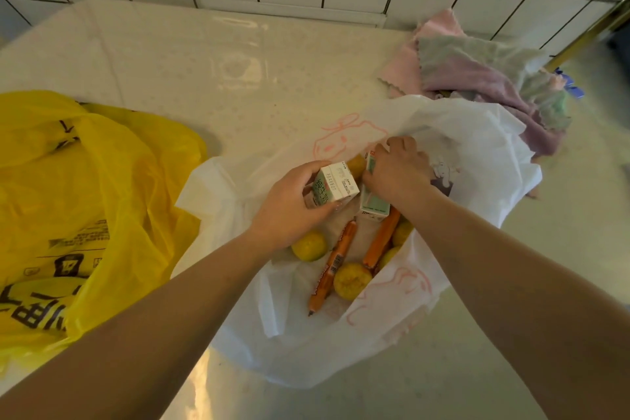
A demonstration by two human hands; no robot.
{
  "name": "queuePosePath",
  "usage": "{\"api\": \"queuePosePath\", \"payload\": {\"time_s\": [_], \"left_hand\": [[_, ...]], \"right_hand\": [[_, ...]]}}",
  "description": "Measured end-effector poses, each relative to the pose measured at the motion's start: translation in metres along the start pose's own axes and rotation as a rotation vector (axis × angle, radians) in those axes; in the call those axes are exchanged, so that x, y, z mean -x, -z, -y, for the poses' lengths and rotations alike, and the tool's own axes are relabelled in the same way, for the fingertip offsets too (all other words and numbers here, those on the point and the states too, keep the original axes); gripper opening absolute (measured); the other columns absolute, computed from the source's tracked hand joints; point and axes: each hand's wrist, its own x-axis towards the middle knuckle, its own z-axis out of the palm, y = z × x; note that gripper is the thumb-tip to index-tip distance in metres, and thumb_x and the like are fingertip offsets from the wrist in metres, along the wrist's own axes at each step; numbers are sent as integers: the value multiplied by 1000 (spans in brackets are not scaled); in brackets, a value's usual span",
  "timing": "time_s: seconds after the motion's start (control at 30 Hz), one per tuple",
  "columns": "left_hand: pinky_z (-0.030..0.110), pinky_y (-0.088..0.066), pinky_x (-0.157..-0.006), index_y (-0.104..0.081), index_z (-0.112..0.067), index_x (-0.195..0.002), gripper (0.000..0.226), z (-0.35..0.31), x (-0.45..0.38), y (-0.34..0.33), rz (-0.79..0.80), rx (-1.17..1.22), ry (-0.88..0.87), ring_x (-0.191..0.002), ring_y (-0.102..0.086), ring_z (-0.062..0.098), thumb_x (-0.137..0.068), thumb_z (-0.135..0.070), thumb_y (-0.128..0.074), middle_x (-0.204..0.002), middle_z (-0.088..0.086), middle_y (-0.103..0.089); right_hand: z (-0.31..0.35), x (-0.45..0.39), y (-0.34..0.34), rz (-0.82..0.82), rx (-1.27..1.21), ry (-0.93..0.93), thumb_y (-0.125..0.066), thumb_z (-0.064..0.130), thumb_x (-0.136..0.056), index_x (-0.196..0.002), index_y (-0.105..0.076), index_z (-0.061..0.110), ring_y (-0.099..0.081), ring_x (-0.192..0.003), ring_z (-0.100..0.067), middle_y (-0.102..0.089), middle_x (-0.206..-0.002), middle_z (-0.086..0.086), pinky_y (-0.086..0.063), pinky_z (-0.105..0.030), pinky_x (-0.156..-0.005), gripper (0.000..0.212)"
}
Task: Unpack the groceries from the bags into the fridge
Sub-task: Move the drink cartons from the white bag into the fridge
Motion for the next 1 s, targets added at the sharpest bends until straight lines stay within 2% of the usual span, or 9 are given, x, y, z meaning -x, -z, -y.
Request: {"api": "queuePosePath", "payload": {"time_s": [0.17,0.3,0.4,0.5,0.6,0.73,0.87,0.93,1.0], "left_hand": [[21,-45,-95,-49,-37,-122,52,3,4,0,7,17,-9,-114,-51,-3,-75,-33,-73,-118,-17,-56],[14,-42,-93,-49,-28,-128,55,3,4,0,7,-57,-42,-114,-48,-4,-79,-37,-70,-124,-12,-56],[16,-41,-94,-48,-25,-130,58,3,6,-2,-9,-110,-88,-115,-48,0,-78,-42,-66,-126,-9,-55],[20,-43,-95,-46,-24,-130,58,4,9,-3,-28,-91,-64,-116,-48,2,-79,-39,-70,-126,-10,-53],[14,-46,-90,-47,-25,-127,57,3,10,-3,-62,-56,-29,-113,-51,1,-77,-39,-71,-120,-15,-51],[12,-45,-88,-50,-23,-125,56,2,12,0,-84,-31,-3,-111,-52,1,-76,-33,-74,-121,-10,-56],[4,-40,-86,-50,-22,-125,53,-7,15,11,-118,-28,-14,-111,-51,-2,-77,-24,-74,-118,-15,-55],[11,-44,-91,-51,-21,-124,54,-18,19,18,-148,-24,-40,-112,-51,0,-76,-21,-75,-121,-10,-56],[29,-49,-94,-52,-20,-123,54,-34,24,27,-171,23,-71,-114,-53,3,-75,-15,-76,-123,-3,-57]], "right_hand": [[-1,1,-1,15,-23,5,-44,50,-87,-123,-49,13,-33,-124,-32,-50,-127,-11,-32,-44,-97,53],[6,20,-8,-56,-6,26,-45,55,-87,-122,-50,13,-31,-128,-33,-45,-130,-13,-30,-44,-102,55],[13,33,-10,-48,-17,29,-45,53,-88,-122,-48,15,-40,-117,-31,-46,-126,-12,-36,-41,-94,51],[19,41,-11,100,-211,-51,-48,50,-88,-130,-36,18,-48,-109,-34,-42,-126,-14,-43,-39,-77,54],[24,42,-11,201,-382,-134,-53,41,-89,-135,-25,18,-54,-100,-35,-40,-125,-16,-41,-36,-62,59],[18,43,-8,204,-640,-217,-60,31,-87,-137,-19,24,-61,-91,-30,-51,-119,-15,-55,-39,-68,65],[2,63,9,56,-890,-173,-69,18,-81,-143,-15,23,-62,-99,-23,-60,-121,-9,-51,-31,-69,82],[-3,74,25,-12,-964,-93,-72,16,-79,-145,-16,23,-60,-106,-20,-57,-125,-6,-51,-33,-79,88],[-7,84,41,-75,-1035,6,-76,16,-74,-143,-25,25,-60,-104,-16,-58,-121,-2,-52,-40,-88,86]]}}
